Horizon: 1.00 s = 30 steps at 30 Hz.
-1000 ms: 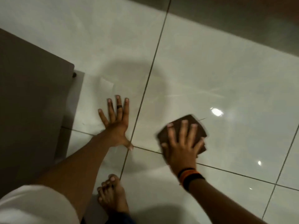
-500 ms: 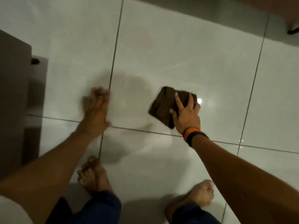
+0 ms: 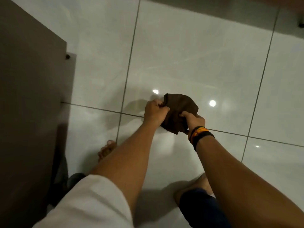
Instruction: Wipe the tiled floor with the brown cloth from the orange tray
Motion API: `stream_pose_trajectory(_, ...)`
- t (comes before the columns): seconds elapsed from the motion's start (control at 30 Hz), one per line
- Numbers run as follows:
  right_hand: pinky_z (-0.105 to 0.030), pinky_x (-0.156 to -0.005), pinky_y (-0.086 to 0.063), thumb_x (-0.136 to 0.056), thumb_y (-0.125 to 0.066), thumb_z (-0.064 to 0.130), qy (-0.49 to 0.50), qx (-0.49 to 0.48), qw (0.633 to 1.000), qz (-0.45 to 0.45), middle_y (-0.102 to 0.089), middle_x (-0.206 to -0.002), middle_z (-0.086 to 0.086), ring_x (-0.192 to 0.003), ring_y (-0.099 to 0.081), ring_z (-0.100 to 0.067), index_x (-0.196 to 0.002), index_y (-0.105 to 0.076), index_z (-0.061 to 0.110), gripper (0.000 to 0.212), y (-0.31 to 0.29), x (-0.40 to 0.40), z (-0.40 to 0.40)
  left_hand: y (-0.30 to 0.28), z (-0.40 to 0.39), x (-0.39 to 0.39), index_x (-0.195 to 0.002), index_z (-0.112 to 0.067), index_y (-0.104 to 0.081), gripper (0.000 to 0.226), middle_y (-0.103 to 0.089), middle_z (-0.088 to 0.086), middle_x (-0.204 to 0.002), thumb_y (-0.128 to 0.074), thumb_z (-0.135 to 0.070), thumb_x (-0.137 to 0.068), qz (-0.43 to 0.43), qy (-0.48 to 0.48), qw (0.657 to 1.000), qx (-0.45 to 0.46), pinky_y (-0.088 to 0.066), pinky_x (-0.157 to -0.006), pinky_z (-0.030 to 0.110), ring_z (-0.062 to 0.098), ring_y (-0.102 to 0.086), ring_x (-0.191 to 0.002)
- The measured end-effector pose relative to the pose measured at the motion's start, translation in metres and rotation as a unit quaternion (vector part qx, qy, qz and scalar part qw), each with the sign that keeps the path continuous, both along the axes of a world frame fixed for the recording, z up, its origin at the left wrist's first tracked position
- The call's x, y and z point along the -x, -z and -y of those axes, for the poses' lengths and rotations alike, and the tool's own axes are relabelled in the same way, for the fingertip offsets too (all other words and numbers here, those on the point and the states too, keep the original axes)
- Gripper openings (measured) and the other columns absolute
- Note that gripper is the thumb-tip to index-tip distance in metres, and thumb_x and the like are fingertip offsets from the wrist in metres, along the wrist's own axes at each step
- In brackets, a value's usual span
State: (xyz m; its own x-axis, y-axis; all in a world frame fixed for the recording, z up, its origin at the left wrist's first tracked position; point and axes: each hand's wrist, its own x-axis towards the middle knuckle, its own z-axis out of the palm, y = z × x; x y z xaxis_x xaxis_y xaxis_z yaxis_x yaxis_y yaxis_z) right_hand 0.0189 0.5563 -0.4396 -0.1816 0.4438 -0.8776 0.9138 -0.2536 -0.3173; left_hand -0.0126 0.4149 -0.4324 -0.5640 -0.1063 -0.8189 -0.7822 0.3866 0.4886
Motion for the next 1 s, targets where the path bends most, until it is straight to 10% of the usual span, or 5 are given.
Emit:
stream_pose_trajectory(0.27, -0.047, -0.085, -0.061, -0.086, -0.080, 0.018, -0.160, 0.091, 0.974, -0.135, -0.076, -0.104, -0.009, -0.093, -0.073, -0.028, -0.115, -0.069, 0.012, 0.032, -0.236, 0.036, 0.097, -0.223, 0.115, -0.007, -0.118, -0.014, -0.063, 0.027, -0.070, 0.009, -0.116, -0.066, -0.021, -0.093, -0.071, -0.184, 0.980, 0.011, -0.059, -0.094, 0.043, 0.026, -0.068, -0.107)
stream_pose_trajectory(0.5, -0.031, -0.074, -0.060, -0.098, -0.059, 0.016, -0.352, 0.116, 0.904, -0.212, -0.073, -0.099, -0.003, -0.095, -0.071, -0.024, -0.107, -0.070, 0.018, 0.014, -0.412, 0.092, 0.232, -0.395, 0.222, -0.010, -0.113, -0.009, -0.063, 0.022, -0.070, 0.012, -0.109, -0.066, -0.008, -0.092, -0.202, -0.382, 0.898, 0.080, -0.057, -0.092, 0.042, 0.029, -0.068, -0.102)
stream_pose_trajectory(0.8, -0.041, -0.088, -0.059, -0.092, -0.071, 0.007, -0.525, 0.097, 0.807, -0.254, -0.073, -0.102, -0.007, -0.095, -0.069, -0.028, -0.106, -0.071, 0.019, 0.019, -0.398, 0.132, 0.431, -0.373, 0.371, -0.027, -0.118, 0.007, -0.062, 0.031, -0.067, 0.023, -0.115, -0.069, 0.004, -0.088, -0.209, -0.550, 0.796, 0.143, -0.049, -0.092, 0.035, 0.035, -0.065, -0.107)
stream_pose_trajectory(0.9, -0.028, -0.064, -0.055, -0.093, -0.064, -0.005, -0.543, 0.095, 0.801, -0.234, -0.067, -0.090, -0.012, -0.074, -0.062, -0.021, -0.109, -0.070, 0.009, 0.022, -0.376, 0.135, 0.468, -0.347, 0.400, -0.033, -0.127, 0.004, -0.060, 0.040, -0.066, 0.023, -0.126, -0.068, 0.002, -0.088, -0.169, -0.531, 0.820, 0.128, -0.051, -0.103, 0.040, 0.038, -0.064, -0.120)
stream_pose_trajectory(1.0, -0.034, -0.081, -0.056, -0.095, -0.062, -0.002, -0.522, 0.079, 0.817, -0.231, -0.070, -0.101, -0.016, -0.086, -0.063, -0.023, -0.117, -0.069, 0.004, 0.024, -0.382, 0.122, 0.461, -0.348, 0.398, -0.043, -0.145, -0.001, -0.051, 0.054, -0.058, 0.021, -0.145, -0.064, -0.007, -0.093, -0.167, -0.419, 0.875, 0.177, -0.044, -0.113, 0.043, 0.037, -0.056, -0.134)
